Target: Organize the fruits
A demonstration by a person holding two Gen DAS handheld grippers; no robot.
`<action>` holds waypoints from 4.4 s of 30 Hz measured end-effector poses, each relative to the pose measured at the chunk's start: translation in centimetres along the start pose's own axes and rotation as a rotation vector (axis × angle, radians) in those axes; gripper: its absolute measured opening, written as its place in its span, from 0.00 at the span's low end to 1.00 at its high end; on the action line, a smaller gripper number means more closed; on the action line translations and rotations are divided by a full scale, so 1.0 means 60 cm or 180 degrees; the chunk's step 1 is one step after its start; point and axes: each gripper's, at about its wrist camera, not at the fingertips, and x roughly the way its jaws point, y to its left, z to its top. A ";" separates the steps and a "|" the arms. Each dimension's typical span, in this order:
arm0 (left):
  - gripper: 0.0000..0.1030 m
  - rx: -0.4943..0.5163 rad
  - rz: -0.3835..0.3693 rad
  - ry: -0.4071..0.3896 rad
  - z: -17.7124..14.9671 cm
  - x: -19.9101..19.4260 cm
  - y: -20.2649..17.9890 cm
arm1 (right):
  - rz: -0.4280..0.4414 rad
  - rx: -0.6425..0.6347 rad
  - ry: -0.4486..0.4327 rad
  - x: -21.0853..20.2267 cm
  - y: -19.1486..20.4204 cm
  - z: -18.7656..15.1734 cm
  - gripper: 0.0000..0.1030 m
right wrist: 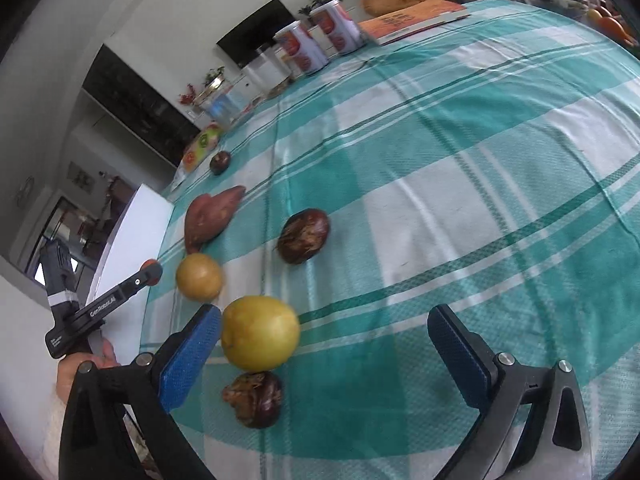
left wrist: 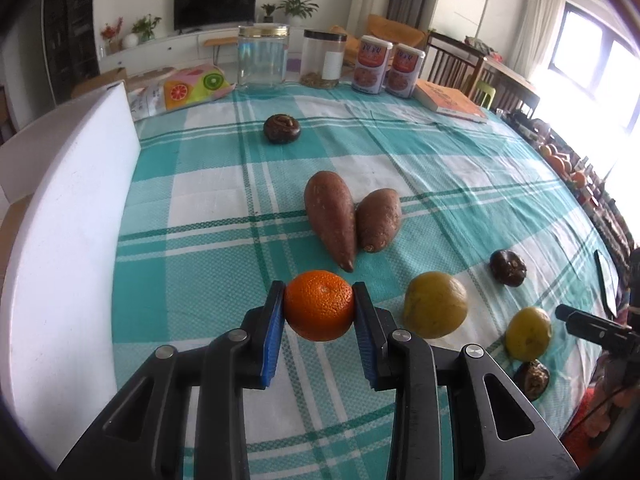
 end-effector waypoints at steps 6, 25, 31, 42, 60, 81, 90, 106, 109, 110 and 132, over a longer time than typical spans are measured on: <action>0.33 -0.0003 -0.0201 -0.0104 -0.016 -0.054 -0.034 | -0.0332 -0.0235 0.0360 0.064 0.061 0.004 0.68; 0.33 -0.0432 -0.0238 -0.0644 -0.046 -0.327 0.080 | 0.0624 -0.0563 0.0218 -0.029 0.283 0.034 0.50; 0.33 -0.0909 0.0633 -0.0624 -0.084 -0.355 0.242 | 0.1243 -0.1344 0.0567 0.028 0.522 -0.022 0.50; 0.33 -0.1624 0.1307 -0.0213 -0.196 -0.309 0.408 | 0.1163 -0.2430 0.1019 0.193 0.738 -0.165 0.50; 0.80 -0.1467 0.1307 -0.0577 -0.151 -0.312 0.322 | 0.0602 -0.2289 0.0181 0.112 0.592 -0.132 0.93; 0.80 -0.0092 0.0112 -0.0022 -0.071 -0.013 -0.087 | -0.1216 0.0143 -0.0552 -0.048 -0.067 0.021 0.96; 0.80 0.0001 0.0485 -0.0059 -0.086 0.036 -0.060 | -0.1439 0.0364 -0.0480 -0.018 -0.095 0.023 0.96; 0.85 0.0031 0.0529 0.0070 -0.088 0.053 -0.059 | -0.1571 0.0308 -0.0463 -0.012 -0.089 0.020 0.97; 0.86 0.0030 0.0528 0.0070 -0.089 0.053 -0.059 | -0.1579 0.0305 -0.0462 -0.012 -0.089 0.020 0.97; 0.86 0.0030 0.0528 0.0070 -0.089 0.053 -0.059 | -0.1576 0.0307 -0.0463 -0.012 -0.089 0.020 0.97; 0.87 0.0030 0.0530 0.0068 -0.089 0.053 -0.060 | -0.1598 0.0301 -0.0469 -0.013 -0.087 0.021 0.97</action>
